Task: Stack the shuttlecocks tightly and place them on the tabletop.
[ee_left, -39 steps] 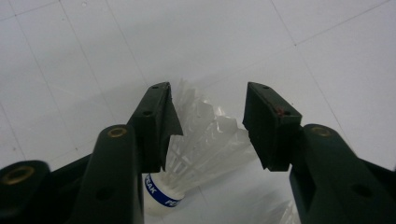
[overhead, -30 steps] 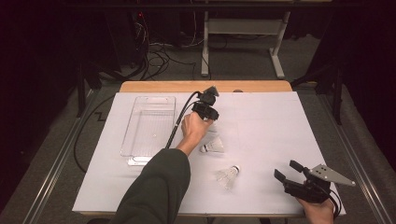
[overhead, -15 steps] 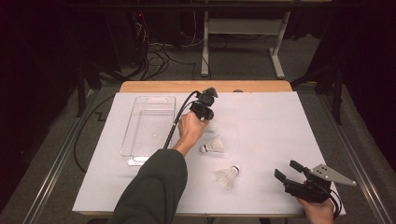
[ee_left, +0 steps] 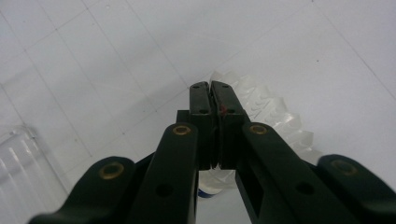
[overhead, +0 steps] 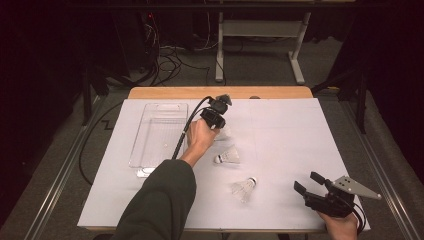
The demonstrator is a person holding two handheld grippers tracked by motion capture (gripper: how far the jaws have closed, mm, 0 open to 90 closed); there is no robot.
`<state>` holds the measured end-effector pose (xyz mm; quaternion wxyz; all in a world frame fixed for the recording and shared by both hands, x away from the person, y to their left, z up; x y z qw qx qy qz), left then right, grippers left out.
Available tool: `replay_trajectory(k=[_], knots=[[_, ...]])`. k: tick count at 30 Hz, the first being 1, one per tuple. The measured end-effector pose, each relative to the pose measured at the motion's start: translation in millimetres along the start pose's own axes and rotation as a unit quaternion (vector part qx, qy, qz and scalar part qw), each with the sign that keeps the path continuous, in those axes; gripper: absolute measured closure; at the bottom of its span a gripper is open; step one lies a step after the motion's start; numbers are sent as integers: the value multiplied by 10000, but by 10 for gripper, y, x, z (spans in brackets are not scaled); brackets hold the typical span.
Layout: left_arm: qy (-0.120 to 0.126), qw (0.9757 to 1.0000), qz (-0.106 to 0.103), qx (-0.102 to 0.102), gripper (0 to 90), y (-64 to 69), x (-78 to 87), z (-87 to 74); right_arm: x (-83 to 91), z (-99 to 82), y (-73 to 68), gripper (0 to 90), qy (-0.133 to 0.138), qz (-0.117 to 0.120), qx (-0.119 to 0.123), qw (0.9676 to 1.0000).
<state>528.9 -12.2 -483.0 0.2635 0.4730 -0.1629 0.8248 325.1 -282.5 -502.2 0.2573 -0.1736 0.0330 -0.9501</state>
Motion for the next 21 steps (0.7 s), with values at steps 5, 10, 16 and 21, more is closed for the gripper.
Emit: replay_trajectory(k=[5,10,16,21], knots=[[34,9999,37,-135,879,-32,38,-14,-1,0,-1,250,0,-5,1,10000],[56,9998,40,-182,879,-54,41,-36,0,0,-1,250,-3,-1,2,10000],[110,9998,34,-179,877,-98,2,-98,-2,-1,-1,250,-6,-6,-1,10000],[188,9997,-27,-169,868,-62,-25,-89,-4,-2,-2,250,-11,-9,0,10000]])
Point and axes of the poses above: each handheld gripper's, and its own axes: x roughly backward along the jaws, z roughly out of its top, y roughly to its right, the point moved 9 cm from there along -x, roughly forward along the jaws, and after that the axes turned 5 degrees about y, right-handed, at the moved point
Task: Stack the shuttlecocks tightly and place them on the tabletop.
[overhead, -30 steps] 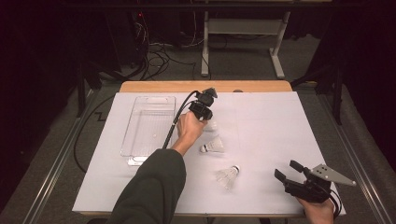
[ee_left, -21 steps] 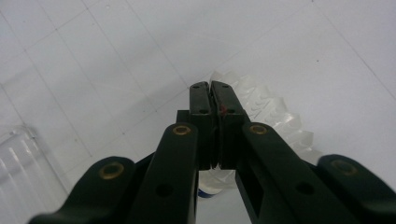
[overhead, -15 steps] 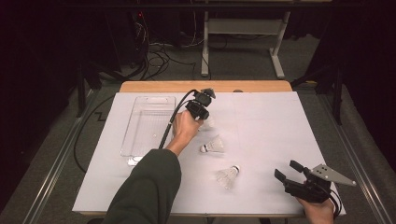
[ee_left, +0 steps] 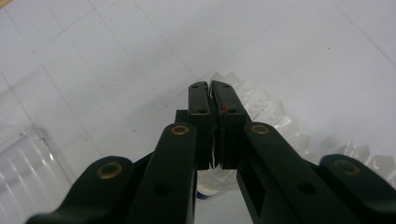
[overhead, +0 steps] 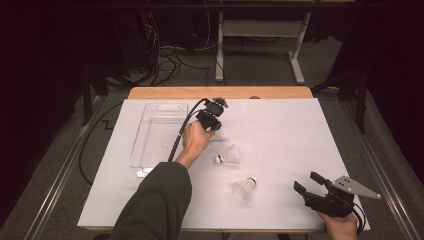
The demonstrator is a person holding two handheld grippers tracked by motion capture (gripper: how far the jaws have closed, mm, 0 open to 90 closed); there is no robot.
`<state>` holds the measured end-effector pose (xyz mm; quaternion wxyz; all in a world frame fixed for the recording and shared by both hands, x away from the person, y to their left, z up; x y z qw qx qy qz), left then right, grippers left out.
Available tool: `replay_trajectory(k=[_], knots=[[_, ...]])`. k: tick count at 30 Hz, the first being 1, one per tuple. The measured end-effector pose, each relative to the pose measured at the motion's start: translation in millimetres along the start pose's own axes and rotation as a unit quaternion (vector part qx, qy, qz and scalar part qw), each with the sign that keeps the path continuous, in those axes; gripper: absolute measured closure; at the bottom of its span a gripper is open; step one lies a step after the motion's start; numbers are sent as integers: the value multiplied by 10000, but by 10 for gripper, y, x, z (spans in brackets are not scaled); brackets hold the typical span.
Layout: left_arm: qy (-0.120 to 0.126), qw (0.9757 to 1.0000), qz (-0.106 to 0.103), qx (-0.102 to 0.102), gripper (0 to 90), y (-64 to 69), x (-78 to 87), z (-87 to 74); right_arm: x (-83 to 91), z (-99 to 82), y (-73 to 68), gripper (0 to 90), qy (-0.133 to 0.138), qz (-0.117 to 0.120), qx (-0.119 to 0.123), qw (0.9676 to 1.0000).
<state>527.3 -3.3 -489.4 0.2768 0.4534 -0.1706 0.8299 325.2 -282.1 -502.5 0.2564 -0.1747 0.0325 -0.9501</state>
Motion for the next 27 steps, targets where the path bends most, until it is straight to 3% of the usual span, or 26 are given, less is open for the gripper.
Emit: replay_trajectory(k=[14,27], knots=[[47,9997,-227,57,777,149,-111,33,3,0,-2,250,4,11,6,10000],[74,9994,-293,188,672,185,-158,52,3,0,-5,250,4,22,8,10000]])
Point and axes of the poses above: each handheld gripper's, and its own axes: x roughly backward along the jaws, z roughly out of its top, y roughly to its right, the point moved 9 cm from there along -x, roughly forward along the jaws, and after that the axes turned 5 degrees about y, right-handed, at the moved point
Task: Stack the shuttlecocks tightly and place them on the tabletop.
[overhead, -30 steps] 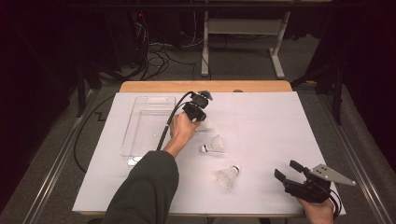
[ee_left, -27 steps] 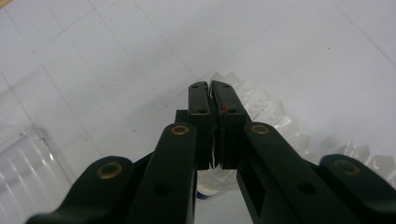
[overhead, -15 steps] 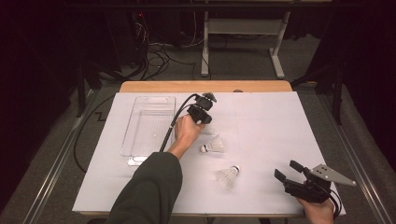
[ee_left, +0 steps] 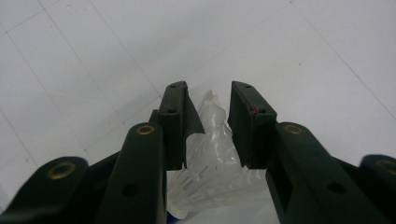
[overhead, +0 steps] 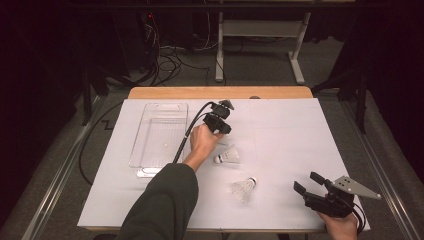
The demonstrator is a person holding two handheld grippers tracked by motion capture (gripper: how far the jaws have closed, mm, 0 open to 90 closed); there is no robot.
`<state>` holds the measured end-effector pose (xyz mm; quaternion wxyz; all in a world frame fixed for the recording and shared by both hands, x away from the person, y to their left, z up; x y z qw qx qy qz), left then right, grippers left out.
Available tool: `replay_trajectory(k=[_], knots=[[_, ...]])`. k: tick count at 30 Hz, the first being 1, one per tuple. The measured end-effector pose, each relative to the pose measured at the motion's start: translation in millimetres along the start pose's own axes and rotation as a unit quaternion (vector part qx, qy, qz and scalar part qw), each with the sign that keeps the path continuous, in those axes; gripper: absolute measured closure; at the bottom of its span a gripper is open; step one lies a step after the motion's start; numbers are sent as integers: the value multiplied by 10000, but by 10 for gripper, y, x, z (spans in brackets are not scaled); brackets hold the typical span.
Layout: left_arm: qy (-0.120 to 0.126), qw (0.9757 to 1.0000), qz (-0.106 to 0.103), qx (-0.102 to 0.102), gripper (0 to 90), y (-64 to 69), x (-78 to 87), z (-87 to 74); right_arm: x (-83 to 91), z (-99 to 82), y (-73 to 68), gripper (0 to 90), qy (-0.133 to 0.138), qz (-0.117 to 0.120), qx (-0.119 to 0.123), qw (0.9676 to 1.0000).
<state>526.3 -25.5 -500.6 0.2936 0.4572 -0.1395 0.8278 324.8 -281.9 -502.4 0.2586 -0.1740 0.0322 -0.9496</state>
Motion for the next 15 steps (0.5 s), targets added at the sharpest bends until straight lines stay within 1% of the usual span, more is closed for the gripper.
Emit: replay_trajectory(k=[11,15], knots=[[36,10000,-26,49,610,1,6,8,-1,-1,-2,250,-4,5,2,10000],[70,9999,-97,83,572,13,9,15,-2,-2,-2,250,-6,5,5,10000]])
Point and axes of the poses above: each handheld gripper's, and its own axes: x roughly backward along the jaws, z roughly out of its top, y roughly to its right, the point moved 9 cm from there along -x, roughly forward along the jaws, and after that the axes turned 5 degrees about y, right-handed, at the moved point
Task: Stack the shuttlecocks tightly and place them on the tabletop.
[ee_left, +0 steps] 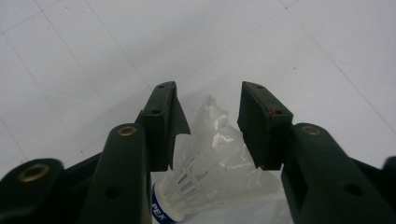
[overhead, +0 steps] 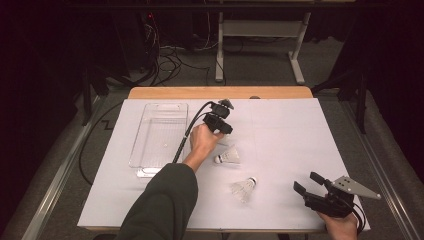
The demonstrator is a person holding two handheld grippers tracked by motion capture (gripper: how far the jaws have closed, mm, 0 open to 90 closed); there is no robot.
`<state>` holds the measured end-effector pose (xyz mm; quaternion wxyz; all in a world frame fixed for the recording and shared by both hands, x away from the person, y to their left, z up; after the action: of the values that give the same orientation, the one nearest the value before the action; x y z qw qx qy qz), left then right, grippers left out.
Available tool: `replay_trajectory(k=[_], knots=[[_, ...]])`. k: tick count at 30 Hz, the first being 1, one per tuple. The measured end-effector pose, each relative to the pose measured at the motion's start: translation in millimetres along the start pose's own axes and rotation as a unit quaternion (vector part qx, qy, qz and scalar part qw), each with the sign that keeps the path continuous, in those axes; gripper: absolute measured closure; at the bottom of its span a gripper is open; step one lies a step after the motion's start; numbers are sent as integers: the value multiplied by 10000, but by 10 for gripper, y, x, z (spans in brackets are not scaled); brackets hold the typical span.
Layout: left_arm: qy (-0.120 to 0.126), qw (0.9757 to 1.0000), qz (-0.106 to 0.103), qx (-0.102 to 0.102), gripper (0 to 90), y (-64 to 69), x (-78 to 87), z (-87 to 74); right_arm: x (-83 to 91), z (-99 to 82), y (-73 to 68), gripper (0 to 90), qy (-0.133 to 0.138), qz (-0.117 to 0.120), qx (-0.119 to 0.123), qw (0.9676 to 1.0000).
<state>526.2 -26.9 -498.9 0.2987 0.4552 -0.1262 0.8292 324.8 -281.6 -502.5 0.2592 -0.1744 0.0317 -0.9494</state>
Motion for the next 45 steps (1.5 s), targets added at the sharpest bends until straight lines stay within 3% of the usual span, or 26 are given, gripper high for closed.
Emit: replay_trajectory(k=[9,28,34,45], knots=[[-20,10000,-49,35,532,4,2,-5,1,1,1,250,5,-8,1,10000],[188,9994,-251,125,460,50,85,31,0,0,-1,250,-1,-9,4,10000],[314,9986,-396,157,431,83,166,48,-1,1,1,250,1,-14,5,10000],[444,9976,-458,286,390,24,283,-17,-4,-1,1,249,-10,-28,20,10000]])
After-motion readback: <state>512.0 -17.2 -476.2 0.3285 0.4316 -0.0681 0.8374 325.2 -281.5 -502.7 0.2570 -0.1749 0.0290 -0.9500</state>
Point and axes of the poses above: each handheld gripper's, and its own axes: x roughly backward along the jaws, z roughly out of its top, y roughly to its right, the point moved 9 cm from there along -x, roughly forward along the jaws, and after that the axes turned 5 degrees about y, right-handed, at the moved point
